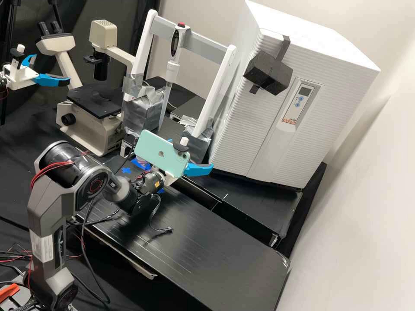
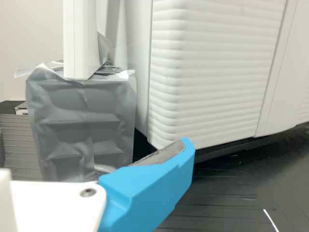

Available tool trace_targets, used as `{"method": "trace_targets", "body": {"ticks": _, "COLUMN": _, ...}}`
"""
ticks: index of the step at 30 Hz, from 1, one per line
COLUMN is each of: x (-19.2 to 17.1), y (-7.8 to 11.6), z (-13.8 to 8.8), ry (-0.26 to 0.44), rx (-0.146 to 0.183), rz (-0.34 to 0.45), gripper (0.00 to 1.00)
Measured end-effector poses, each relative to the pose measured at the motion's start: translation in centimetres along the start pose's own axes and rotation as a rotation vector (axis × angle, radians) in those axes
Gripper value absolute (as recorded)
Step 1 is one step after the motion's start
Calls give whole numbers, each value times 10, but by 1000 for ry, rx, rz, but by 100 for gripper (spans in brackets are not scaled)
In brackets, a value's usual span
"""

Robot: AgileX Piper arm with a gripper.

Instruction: Open the door

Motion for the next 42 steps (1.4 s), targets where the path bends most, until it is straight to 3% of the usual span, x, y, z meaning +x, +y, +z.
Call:
{"method": "trace_targets", "body": {"ticks": 11, "x": -3, "y": 5, "z": 3, "ry": 1, "rx": -8, "rz": 2, "gripper": 100}}
{"method": "trace_targets", "body": {"ticks": 16, "x": -16, "y": 32, "z": 7, "ry": 12, "rx": 28, "rz": 71, "gripper": 100}}
{"method": "trace_targets", "body": {"ticks": 19, "x": -22, "y": 56, "z": 4, "ry": 47, "rx": 68, "rz": 148, "gripper": 100}}
{"method": "trace_targets", "body": {"ticks": 22, "x": -21, "y": 75, "z": -3, "ry": 83, "rx": 82, "rz": 205, "gripper": 100}}
{"method": "trace_targets", "body": {"ticks": 29, "x": -4, "y": 111, "z": -25, "ry": 131, "rx": 77, "rz": 277, "gripper": 100}}
{"method": "trace_targets", "body": {"ticks": 42, "x": 34, "y": 141, "z": -35, "ry": 62, "rx": 81, "rz": 276, "gripper": 100}}
